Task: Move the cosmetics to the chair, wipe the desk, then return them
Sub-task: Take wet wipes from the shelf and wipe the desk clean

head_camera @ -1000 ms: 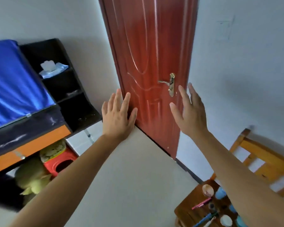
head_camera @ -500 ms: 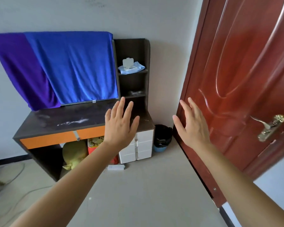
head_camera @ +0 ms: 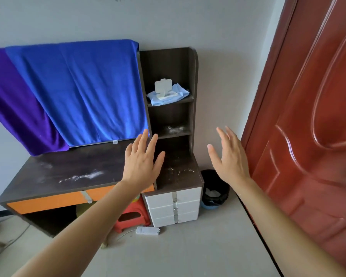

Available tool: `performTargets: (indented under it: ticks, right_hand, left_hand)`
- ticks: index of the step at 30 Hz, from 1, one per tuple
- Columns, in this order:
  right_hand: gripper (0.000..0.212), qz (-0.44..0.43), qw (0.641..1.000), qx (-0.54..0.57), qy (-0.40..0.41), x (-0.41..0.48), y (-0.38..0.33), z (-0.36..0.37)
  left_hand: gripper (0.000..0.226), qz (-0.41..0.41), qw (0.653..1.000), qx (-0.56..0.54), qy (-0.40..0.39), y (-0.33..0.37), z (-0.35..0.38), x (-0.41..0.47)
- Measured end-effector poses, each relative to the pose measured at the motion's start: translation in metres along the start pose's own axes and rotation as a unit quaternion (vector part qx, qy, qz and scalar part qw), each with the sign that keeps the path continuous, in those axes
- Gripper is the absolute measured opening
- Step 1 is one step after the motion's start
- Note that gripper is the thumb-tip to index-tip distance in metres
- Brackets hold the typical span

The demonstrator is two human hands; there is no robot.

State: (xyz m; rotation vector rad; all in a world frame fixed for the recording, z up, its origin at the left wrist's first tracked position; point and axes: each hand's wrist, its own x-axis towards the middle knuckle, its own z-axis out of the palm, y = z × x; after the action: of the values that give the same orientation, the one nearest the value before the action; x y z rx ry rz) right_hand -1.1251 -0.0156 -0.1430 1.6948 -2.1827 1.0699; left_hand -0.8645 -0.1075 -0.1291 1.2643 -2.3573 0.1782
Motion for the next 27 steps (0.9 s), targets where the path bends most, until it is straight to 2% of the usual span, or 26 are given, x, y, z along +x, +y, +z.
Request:
performTargets:
  ticks: [7, 18, 23, 27]
  right_hand:
    - [0.06, -0.003, 1.0, 0.02, -0.017, 0.133, 0.019, 0.056]
    - [0.061, -0.017, 0.997, -0.008, -0.073, 0.247, 0.027, 0.159]
    - [0.056, -0.025, 0.998, -0.034, -0.056, 0.308, 0.018, 0.182]
    - [0.051, -0.003, 0.999, -0.005, -0.047, 0.341, 0.021, 0.205]
  left_hand:
    - [0.063, -0.011, 1.0, 0.013, 0.006, -0.028, 0.023, 0.122]
    - [0.063, 0.017, 0.999, -0.031, -0.004, -0.097, 0.113, 0.244]
    - [0.061, 0.064, 0.996, -0.062, -0.011, -0.117, 0.144, 0.302]
    - [0.06, 0.054, 0.994, -0.09, -0.003, -0.124, 0.163, 0.334]
